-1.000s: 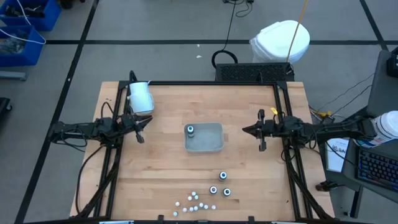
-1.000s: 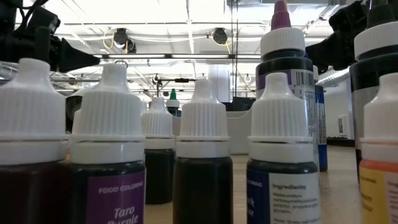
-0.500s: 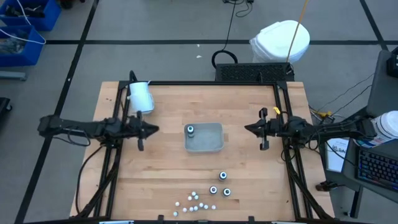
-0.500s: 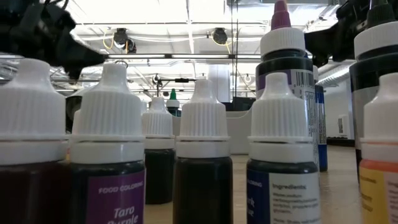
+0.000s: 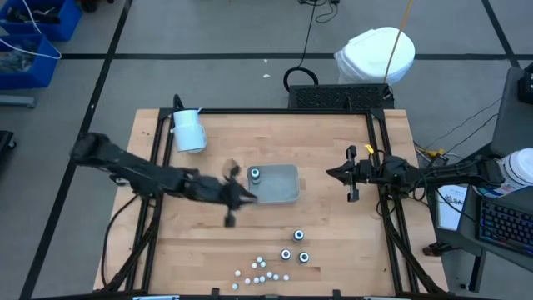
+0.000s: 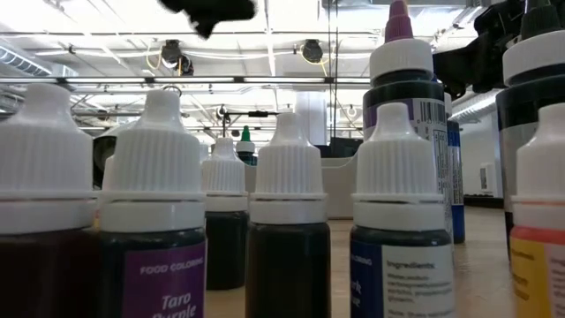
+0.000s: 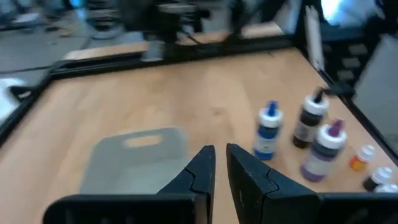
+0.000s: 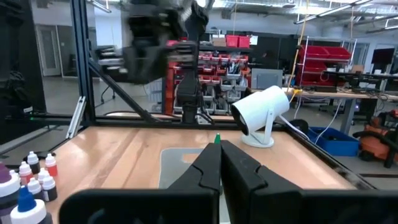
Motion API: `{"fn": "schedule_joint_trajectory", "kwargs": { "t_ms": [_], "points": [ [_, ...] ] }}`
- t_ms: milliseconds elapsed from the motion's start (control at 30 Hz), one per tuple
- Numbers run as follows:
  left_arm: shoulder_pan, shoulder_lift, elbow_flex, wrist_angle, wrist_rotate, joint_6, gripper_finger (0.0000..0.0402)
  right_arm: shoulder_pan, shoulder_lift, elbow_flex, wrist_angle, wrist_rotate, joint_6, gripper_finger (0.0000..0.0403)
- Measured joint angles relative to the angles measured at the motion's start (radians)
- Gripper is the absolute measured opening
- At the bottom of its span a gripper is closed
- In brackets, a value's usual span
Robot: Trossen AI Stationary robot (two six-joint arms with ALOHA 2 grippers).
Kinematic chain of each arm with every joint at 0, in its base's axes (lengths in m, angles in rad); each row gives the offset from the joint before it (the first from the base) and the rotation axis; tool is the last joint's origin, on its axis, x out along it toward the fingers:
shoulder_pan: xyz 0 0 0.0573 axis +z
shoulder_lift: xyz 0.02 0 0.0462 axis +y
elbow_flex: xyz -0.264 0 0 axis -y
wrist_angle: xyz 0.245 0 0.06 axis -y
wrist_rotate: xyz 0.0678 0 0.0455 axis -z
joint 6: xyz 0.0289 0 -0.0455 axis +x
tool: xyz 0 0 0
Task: Pick & Place food coloring
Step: Put the large purple food coloring bottle into the gray bin
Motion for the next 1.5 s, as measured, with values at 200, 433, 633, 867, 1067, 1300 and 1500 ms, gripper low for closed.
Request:
{"fn": "schedule_joint_trajectory", "kwargs": {
  "t_ms": [200, 433, 633, 867, 1067, 1300, 1500],
  "points": [
    [-0.090, 0.270, 0.275, -0.089, -0.037, -0.013, 0.0047, 0.000, 0.000, -0.001, 0.000, -0.064, -0.010, 0.0001],
    [-0.130, 0.481, 0.452, -0.102, -0.112, -0.214, 0.0047, 0.000, 0.000, -0.001, 0.000, -0.102, -0.014, 0.0002],
    [-0.178, 0.519, 0.483, -0.119, -0.108, -0.261, 0.0092, 0.000, 0.000, -0.001, -0.005, -0.126, 0.003, 0.0001],
    [-0.202, 0.539, 0.487, -0.064, -0.117, -0.360, 0.0219, 0.000, 0.000, -0.001, -0.023, -0.127, 0.027, 0.0001],
    [-0.215, 0.609, 0.484, -0.035, -0.128, -0.345, 0.0275, 0.000, 0.001, -0.001, -0.027, -0.127, 0.030, 0.0002],
    [-0.216, 0.634, 0.484, -0.039, -0.139, -0.389, 0.0286, 0.000, 0.001, -0.001, -0.030, -0.125, 0.030, 0.0001],
    [-0.215, 0.671, 0.483, -0.018, -0.131, -0.411, 0.0285, 0.000, 0.001, -0.001, -0.024, -0.124, 0.030, 0.0001]
  ]
}}
